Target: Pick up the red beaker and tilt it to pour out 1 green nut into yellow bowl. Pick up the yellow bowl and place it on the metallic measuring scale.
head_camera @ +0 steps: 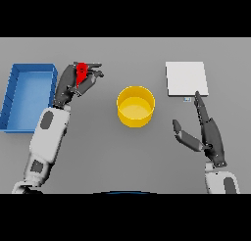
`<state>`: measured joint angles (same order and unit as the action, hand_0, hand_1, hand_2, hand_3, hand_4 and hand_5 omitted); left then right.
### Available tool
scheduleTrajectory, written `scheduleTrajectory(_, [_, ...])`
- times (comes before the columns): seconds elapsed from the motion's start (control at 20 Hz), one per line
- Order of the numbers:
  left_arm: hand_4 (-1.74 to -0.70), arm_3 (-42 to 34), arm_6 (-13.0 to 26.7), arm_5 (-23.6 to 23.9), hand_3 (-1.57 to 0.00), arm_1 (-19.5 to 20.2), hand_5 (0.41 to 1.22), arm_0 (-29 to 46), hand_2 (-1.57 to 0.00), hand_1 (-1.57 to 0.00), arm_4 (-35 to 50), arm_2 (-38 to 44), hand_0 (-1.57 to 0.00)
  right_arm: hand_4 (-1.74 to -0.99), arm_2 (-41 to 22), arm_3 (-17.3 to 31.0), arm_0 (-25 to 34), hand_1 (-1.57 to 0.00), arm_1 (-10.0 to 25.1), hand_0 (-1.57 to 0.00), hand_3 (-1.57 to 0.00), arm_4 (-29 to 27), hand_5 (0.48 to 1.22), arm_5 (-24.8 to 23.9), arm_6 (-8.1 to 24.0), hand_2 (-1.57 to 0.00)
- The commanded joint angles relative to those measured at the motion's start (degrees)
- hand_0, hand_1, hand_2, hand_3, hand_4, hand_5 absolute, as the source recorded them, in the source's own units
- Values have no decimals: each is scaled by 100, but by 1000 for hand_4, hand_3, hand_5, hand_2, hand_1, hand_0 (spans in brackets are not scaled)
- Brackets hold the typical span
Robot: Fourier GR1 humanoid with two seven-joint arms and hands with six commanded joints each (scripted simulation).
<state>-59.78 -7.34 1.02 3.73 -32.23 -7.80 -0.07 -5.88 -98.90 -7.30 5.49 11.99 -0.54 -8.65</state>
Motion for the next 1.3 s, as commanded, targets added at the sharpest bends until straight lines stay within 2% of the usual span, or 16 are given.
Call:
scheduleTrajectory(0.0, [-1727, -48, 43, -2, -1556, 96, 1138, -22, -1561, -1560, -137, -106, -1559, -1213, 28, -5, 61, 1, 20, 1, 1, -28, 662, 6, 65, 1])
scheduleTrajectory(0.05, [-1730, -66, 117, 6, -1559, 177, 1134, -110, -1563, -1562, -329, -268, -1562, -1210, -4, -66, -13, 1, 31, 1, 1, 9, 664, 10, 19, 1])
scheduleTrajectory(0.2, [-1735, -213, 531, -85, -1565, 532, 1120, -273, -1567, -1566, -855, -720, -1566, -1194, -19, 23, 56, 1, -30, 1, 1, 26, 658, -12, 271, 1])
scheduleTrajectory(0.3, [-1737, -206, 788, -235, -1567, 705, 1125, -462, -1568, -1568, -1313, -1096, -1568, -1186, -29, -6, 84, 1, -21, 1, 1, 27, 660, 4, 249, 1])
scheduleTrajectory(0.65, [-1740, -173, 1334, -719, -1570, 1016, 1174, -1144, -1570, -1570, -2890, -2351, -1570, -1183, -65, -49, 34, 1, -38, 1, 1, -19, 671, 81, 232, 1])
scheduleTrajectory(0.8, [-1741, -1, 1462, -1123, -1571, 1090, 1197, -1469, -1571, -1571, -3456, -2835, -1571, -1187, -91, -103, 7, 1, -110, 1, 1, -15, 676, 42, 315, 1])
scheduleTrajectory(0.85, [-1689, 64, 1570, -1311, -1571, 1093, 1202, -1616, -1571, -1571, -3636, -2977, -1571, -1191, -77, -113, 18, 1, -108, 1, 1, -19, 675, 34, 357, 1])
scheduleTrajectory(0.9, [-1698, 155, 1583, -1421, -1492, 1095, 1205, -1726, -1571, -1571, -3808, -3118, -1571, -1190, -70, -121, -19, 1, -123, 1, 1, -59, 675, 46, 344, 1])
scheduleTrajectory(1.0, [-1710, 238, 1356, -1710, -1383, 1191, 1211, -1974, -1571, -1571, -4078, -3406, -1571, -1195, -56, -99, -18, 1, -162, 1, 1, -123, 671, 61, 443, 1])
scheduleTrajectory(1.15, [-1718, 595, 1170, -2034, -1332, 1150, 1216, -2399, -1571, -1571, -4489, -3802, -1571, -1202, -20, -117, -61, 1, -211, 1, 1, -305, 651, 131, 385, 1])
scheduleTrajectory(1.2, [-1719, 644, 1083, -2074, -1295, 1118, 1217, -2490, -1571, -1571, -4594, -3914, -1571, -1206, 6, -89, -37, 1, -219, 1, 1, -338, 639, 131, 466, 1])
scheduleTrajectory(1.25, [-1721, 682, 930, -2147, -1350, 1146, 1218, -2600, -1571, -1571, -4697, -4025, -1571, -1212, 21, -61, -33, 1, -228, 1, 1, -367, 631, 137, 474, 1])
